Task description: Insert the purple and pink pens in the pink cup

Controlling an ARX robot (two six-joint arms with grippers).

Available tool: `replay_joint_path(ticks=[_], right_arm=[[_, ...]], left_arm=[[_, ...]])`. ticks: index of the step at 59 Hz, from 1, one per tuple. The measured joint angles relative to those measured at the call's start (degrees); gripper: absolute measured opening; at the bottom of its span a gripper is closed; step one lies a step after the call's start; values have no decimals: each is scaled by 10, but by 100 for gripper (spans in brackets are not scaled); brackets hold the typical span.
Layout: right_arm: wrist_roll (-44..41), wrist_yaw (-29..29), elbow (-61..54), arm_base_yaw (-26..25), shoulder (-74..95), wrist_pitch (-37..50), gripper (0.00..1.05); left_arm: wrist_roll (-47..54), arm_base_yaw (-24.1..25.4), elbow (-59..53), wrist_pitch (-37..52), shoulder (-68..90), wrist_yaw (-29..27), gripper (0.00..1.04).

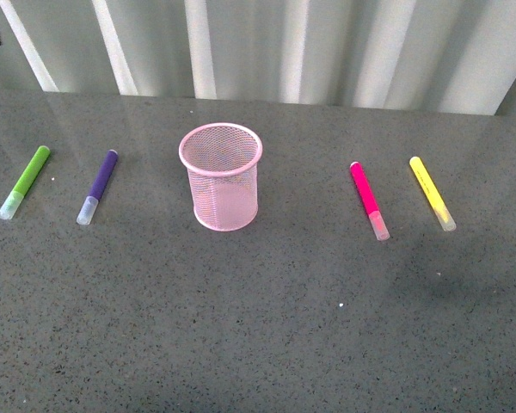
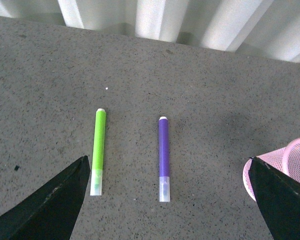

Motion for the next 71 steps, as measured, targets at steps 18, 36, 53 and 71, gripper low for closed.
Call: replay_joint_path(ticks=[18,36,53,71], right_arm=[[0,0,0,0,0,0,98],[0,0,0,0,0,0,98],[0,0,0,0,0,0,98],[0,0,0,0,0,0,98]], left_arm=[[51,-34,218,-150,164,-32,98],[63,-50,318,-212,269,-49,98],[65,-58,318,-210,318,-46,98],[63,-61,315,-203,348,-33,98]])
